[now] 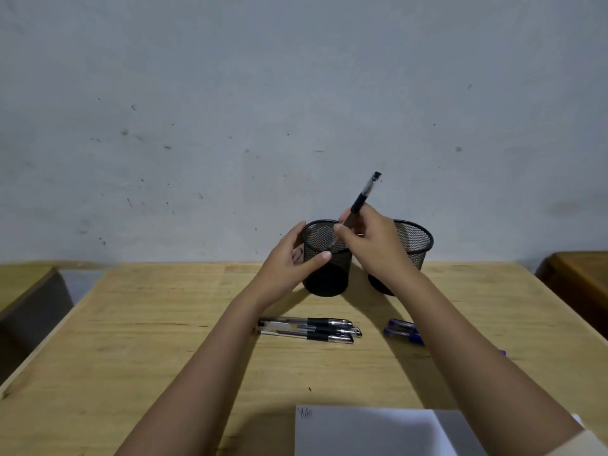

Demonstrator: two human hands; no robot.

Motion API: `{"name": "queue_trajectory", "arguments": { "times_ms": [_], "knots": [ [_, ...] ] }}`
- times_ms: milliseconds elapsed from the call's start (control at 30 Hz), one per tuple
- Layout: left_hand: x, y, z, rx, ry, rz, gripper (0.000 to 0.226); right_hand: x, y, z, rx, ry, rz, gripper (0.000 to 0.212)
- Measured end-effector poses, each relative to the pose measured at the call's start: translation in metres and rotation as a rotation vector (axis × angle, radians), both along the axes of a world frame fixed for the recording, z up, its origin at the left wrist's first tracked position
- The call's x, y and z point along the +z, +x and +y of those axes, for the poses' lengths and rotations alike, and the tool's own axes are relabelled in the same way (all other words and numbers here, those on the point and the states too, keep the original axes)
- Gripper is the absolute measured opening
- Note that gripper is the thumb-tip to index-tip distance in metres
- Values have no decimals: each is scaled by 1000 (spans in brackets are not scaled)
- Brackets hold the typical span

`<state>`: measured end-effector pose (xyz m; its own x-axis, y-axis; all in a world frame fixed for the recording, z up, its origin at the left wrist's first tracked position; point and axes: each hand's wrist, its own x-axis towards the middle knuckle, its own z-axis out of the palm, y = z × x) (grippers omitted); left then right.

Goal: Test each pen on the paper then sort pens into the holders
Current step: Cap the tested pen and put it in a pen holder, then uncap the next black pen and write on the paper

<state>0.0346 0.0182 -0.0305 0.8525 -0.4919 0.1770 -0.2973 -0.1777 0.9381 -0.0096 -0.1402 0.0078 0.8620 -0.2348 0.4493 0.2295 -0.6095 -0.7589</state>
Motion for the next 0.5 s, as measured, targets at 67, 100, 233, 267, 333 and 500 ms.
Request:
{"name": "queue_trajectory", "arguments": {
  "times_ms": [67,100,233,267,333,500],
  "knots": [
    [-1,0,0,-5,-14,7,77,0,0,2,50,-11,27,13],
    [-1,1,0,-7,-22,14,75,0,1,3,67,-21,38,15],
    [-1,1,0,-19,-30,15,70,2,2,4,85,-102,81,19],
    [-1,2,0,-23,-34,17,69,3,2,5,84,-103,92,19],
    [0,3,0,-27,-48,28,69,6,2,5,83,-109,127,20],
    [2,2,0,-9,-33,48,74,15,1,4,115,-173,216,20]
  ]
}}
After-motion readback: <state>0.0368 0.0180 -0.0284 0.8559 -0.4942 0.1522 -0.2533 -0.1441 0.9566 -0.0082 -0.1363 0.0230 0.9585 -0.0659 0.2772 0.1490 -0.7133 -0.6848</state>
